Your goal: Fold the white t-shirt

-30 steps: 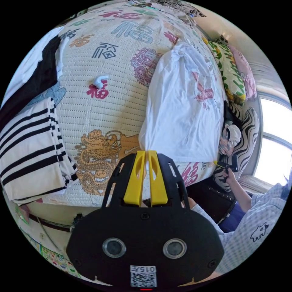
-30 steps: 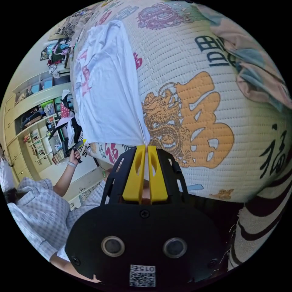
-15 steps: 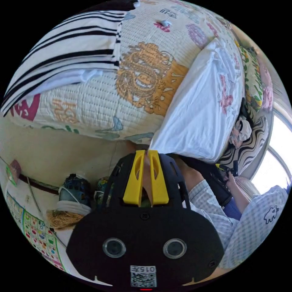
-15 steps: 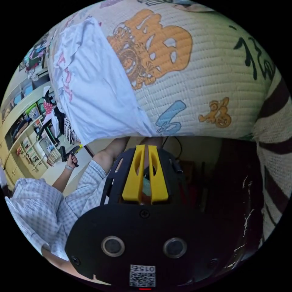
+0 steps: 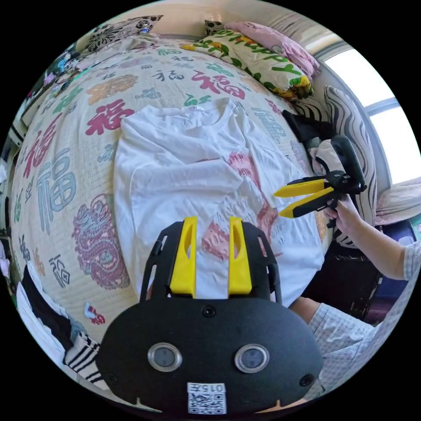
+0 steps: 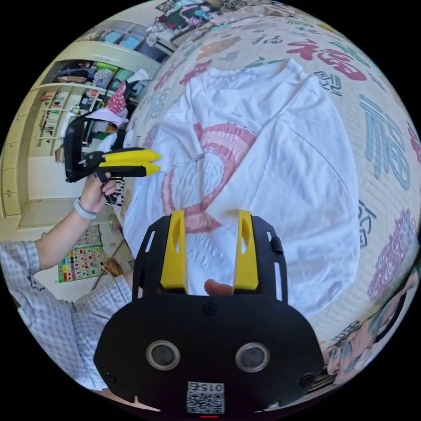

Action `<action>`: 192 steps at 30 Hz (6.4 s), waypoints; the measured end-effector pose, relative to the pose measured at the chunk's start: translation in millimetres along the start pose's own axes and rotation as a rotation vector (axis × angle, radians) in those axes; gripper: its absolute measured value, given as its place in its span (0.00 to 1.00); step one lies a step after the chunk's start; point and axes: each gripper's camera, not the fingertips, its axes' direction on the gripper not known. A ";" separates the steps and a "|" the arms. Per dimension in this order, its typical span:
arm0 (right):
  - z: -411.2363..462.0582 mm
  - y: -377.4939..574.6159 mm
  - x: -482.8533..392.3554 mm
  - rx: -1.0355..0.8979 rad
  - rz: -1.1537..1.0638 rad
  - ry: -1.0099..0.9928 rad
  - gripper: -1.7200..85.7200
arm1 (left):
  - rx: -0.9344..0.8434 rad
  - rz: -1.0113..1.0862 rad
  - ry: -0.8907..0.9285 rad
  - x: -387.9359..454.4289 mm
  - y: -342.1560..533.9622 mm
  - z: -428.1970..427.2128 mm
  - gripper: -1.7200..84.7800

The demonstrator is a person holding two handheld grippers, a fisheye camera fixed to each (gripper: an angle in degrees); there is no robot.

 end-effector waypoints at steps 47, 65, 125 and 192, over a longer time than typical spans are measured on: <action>-96.3 -119.3 115.6 0.142 0.073 0.137 0.09 | 0.075 -0.128 0.047 -118.1 -120.3 16.1 0.07; 31.0 299.8 62.9 -0.178 0.669 -0.068 0.17 | -0.316 -0.710 0.087 21.4 281.3 77.0 0.13; 7.9 329.8 -35.8 -0.139 0.805 0.273 0.04 | -0.159 0.438 -0.495 464.6 -12.7 101.1 0.11; -88.1 85.8 13.1 0.223 -0.086 0.123 0.07 | 0.282 -0.217 0.080 290.0 -308.4 -4.5 0.08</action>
